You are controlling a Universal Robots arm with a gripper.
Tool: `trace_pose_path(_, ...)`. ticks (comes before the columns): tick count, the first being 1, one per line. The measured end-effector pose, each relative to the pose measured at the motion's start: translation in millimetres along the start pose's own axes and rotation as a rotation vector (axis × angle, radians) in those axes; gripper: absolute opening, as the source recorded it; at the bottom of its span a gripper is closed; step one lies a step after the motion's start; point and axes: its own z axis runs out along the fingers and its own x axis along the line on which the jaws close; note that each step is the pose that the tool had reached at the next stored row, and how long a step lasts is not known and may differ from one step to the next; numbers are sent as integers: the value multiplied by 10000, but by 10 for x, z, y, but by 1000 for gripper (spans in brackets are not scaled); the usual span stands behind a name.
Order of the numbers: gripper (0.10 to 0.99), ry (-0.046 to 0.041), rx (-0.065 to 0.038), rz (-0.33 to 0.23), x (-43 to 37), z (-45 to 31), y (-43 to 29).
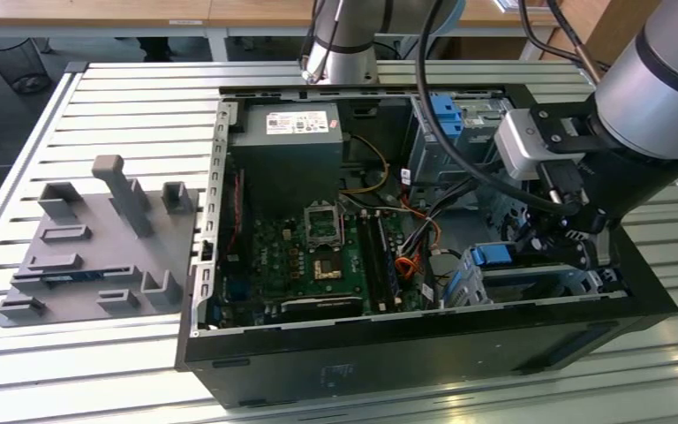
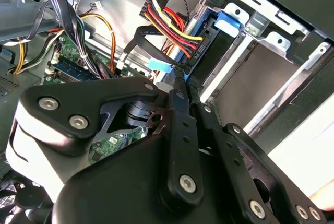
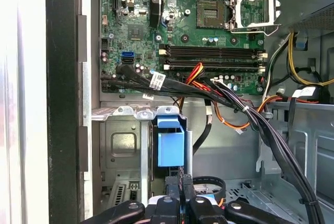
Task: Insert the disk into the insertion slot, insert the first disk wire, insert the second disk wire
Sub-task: 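Insert the second disk wire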
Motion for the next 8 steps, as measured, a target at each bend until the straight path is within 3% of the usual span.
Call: trace_pose_path(8,149,1,0,0,3,20,1)
